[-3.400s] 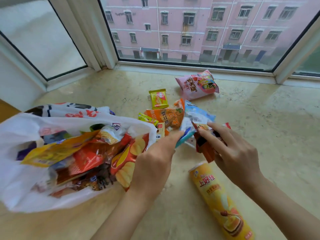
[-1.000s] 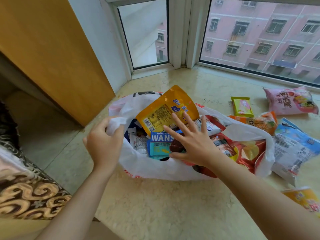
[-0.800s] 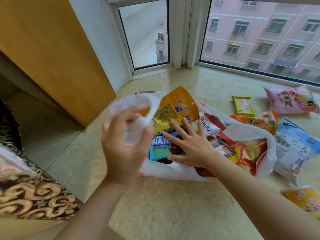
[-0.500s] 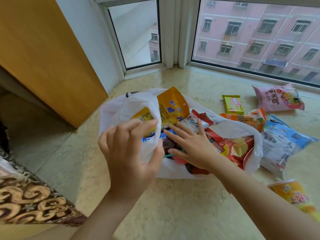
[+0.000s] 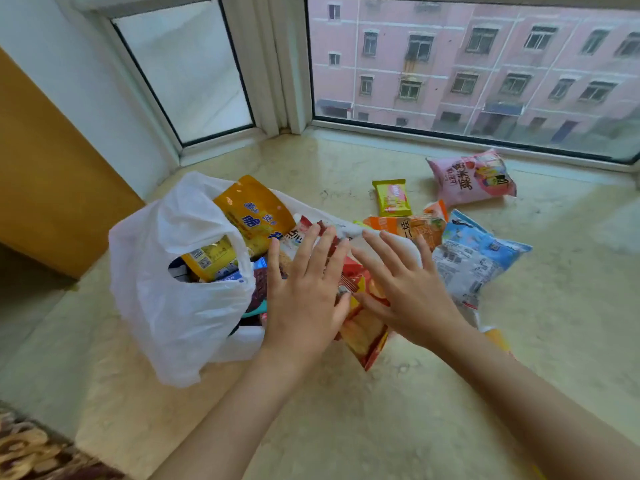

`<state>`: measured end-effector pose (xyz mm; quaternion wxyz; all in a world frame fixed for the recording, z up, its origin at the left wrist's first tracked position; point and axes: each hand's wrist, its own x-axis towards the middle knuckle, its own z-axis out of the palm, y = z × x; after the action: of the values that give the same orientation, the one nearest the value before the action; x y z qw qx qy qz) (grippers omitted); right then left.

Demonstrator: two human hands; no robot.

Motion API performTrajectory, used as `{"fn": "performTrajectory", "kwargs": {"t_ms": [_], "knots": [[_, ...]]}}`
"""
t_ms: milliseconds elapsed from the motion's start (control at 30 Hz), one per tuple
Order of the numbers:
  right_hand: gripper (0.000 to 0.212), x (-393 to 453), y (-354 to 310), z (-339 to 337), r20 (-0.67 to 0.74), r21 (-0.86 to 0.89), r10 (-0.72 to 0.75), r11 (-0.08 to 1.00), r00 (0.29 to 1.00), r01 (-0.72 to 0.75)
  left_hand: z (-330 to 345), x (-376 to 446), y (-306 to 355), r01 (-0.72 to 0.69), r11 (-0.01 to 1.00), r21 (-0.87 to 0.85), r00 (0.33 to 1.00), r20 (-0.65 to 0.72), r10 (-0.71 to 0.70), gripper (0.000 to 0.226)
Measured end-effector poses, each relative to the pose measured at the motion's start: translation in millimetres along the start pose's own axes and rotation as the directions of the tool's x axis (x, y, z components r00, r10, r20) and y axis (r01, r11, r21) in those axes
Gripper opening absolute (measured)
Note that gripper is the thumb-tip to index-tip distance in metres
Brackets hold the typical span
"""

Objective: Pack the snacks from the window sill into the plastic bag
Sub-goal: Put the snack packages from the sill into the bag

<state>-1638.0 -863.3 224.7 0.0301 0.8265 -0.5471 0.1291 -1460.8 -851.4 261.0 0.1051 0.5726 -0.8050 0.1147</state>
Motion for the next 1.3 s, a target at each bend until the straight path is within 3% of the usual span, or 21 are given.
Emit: {"fn": "performTrajectory", "kwargs": {"t_ms": [433,600,733,900,1100,1200,1300], "knots": [[0.061,-79,122,-8,0.048,-0.025,0.207,0.978,0.977,-0.206,39,61,127,-0.118,0.984,-0.136,0.983,0.128,0.135,0.077],[0.065,-95,156,7,0.145,-0.066,0.249,0.968,0.958,-0.242,63,86,166,-0.091,0.975,-0.202,0.94,0.306,0.151,0.078],[0.065,-97,175,24,0.164,-0.064,0.296,0.955,0.941,-0.289,97,105,182,0.144,0.945,-0.292,0.865,0.501,0.023,0.086],[0.07,-93,190,44,0.161,-0.064,0.318,0.948,0.934,-0.311,123,123,186,0.481,0.735,-0.478,0.76,0.646,-0.077,0.11],[0.063,-87,206,53,0.143,0.037,0.337,0.938,0.93,-0.346,132,129,200,0.53,0.694,-0.487,0.767,0.625,-0.147,0.118],[0.056,-72,217,47,0.089,0.057,0.339,0.937,0.937,-0.344,133,133,202,0.579,0.684,-0.445,0.712,0.684,-0.158,0.12],[0.05,-34,222,44,0.031,0.102,0.285,0.953,0.958,-0.286,131,135,202,0.617,0.676,-0.403,0.653,0.742,-0.154,0.096]]}}
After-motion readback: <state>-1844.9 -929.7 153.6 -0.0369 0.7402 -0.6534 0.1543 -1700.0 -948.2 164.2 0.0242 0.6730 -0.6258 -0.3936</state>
